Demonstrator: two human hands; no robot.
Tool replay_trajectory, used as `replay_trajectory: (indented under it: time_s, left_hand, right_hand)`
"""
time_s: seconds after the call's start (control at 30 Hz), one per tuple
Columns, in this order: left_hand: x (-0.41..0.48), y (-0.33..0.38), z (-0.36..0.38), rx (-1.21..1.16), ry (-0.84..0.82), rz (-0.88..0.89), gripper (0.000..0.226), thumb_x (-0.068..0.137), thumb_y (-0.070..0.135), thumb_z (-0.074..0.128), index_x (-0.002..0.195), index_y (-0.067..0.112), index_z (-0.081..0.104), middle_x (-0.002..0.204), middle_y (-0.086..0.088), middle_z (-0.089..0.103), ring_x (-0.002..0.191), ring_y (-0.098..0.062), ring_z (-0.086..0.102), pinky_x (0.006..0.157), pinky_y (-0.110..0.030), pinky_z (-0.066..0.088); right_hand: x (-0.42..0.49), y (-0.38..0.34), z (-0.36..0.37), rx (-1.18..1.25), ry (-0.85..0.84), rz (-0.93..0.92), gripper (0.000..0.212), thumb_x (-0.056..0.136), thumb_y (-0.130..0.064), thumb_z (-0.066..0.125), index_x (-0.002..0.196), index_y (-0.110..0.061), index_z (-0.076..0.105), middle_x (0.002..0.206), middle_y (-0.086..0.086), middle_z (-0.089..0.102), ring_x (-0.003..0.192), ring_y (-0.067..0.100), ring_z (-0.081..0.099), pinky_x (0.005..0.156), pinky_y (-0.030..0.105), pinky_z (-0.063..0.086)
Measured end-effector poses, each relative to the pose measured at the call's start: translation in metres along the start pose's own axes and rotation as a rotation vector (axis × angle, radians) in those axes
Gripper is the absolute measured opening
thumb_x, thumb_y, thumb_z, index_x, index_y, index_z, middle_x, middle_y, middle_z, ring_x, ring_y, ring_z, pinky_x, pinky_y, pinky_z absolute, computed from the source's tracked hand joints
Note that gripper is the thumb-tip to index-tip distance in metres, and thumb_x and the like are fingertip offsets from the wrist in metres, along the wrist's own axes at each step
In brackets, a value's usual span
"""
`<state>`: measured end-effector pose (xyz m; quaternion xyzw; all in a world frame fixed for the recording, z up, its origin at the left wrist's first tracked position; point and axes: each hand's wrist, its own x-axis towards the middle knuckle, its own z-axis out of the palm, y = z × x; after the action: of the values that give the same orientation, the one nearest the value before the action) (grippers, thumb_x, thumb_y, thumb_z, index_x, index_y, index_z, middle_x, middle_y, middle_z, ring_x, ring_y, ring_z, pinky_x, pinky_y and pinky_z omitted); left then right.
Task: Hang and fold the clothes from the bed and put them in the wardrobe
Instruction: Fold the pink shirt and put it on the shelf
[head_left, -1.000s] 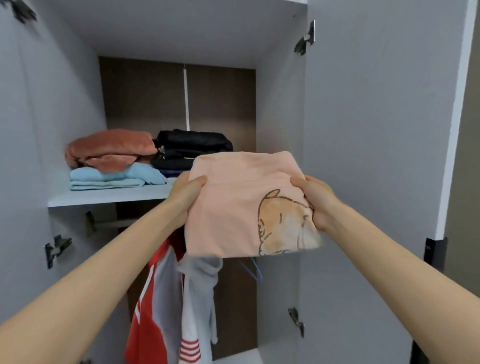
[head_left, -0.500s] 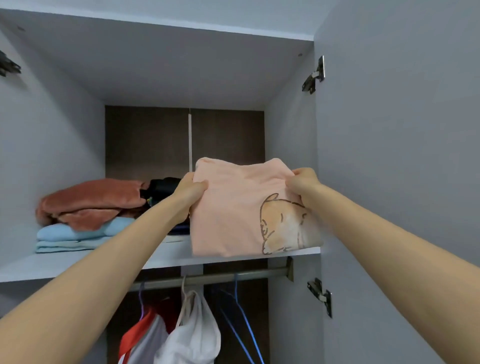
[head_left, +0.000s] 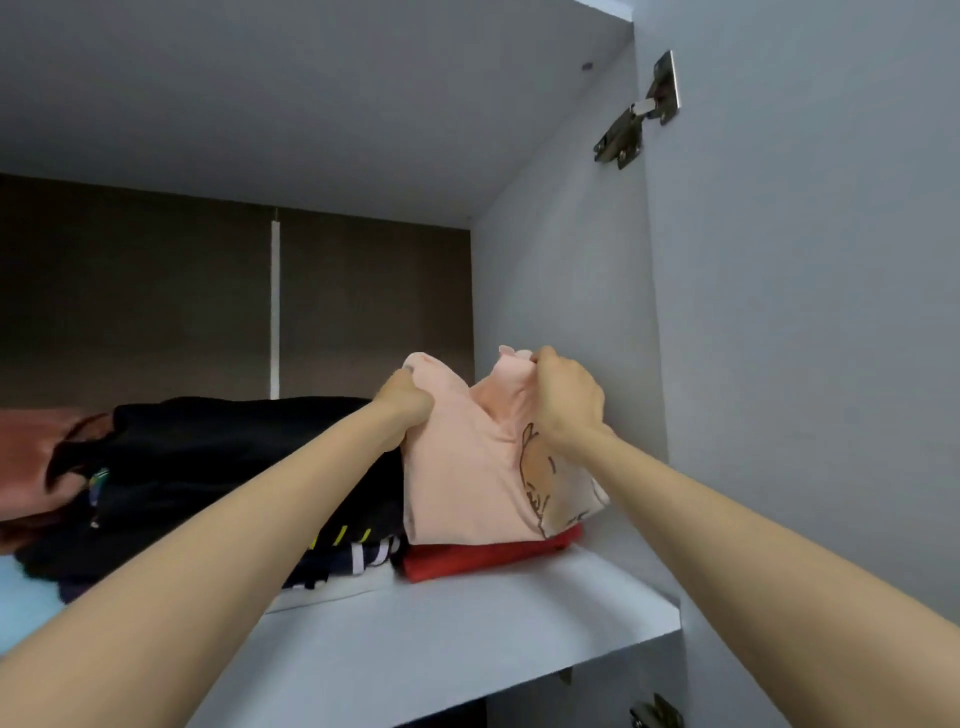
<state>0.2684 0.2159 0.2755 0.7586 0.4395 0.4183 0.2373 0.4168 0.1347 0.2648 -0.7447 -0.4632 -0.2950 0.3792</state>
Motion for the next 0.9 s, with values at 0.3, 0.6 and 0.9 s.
replay_trajectory:
  time_s: [0.3, 0.6, 0.9]
  left_hand:
    - [0.037, -0.012, 0.039, 0.720, -0.024, 0.044, 0.081, 0.097, 0.019, 0.050, 0.150, 0.005, -0.010, 0.156, -0.024, -0.010, 0.140, -0.038, 0.019, 0.106, -0.042, 0.034]
    - [0.011, -0.052, 0.100, 0.976, -0.316, 0.072, 0.045, 0.099, 0.018, 0.029, 0.142, 0.004, 0.032, 0.145, -0.017, 0.039, 0.133, -0.036, 0.035, 0.109, -0.040, 0.028]
    - [-0.004, -0.061, 0.098, 0.900, -0.290, -0.025, 0.051, 0.105, 0.031, 0.010, 0.152, 0.013, 0.010, 0.157, -0.019, 0.011, 0.143, -0.037, 0.015, 0.115, -0.037, 0.015]
  right_hand:
    - [0.019, 0.021, 0.087, 0.082, -0.164, -0.013, 0.045, 0.094, -0.002, 0.038, 0.137, -0.012, 0.040, 0.132, 0.013, 0.052, 0.122, 0.031, 0.045, 0.092, 0.039, 0.046]
    - [0.004, 0.038, 0.117, 0.005, -0.632, -0.309, 0.041, 0.102, -0.025, 0.034, 0.141, -0.025, 0.046, 0.146, 0.004, 0.046, 0.134, 0.023, 0.041, 0.110, 0.029, 0.031]
    - [-0.007, 0.050, 0.142, 0.072, -0.761, -0.163, 0.044, 0.104, -0.036, 0.022, 0.146, -0.036, 0.035, 0.156, -0.002, 0.029, 0.142, 0.022, 0.026, 0.117, 0.034, 0.020]
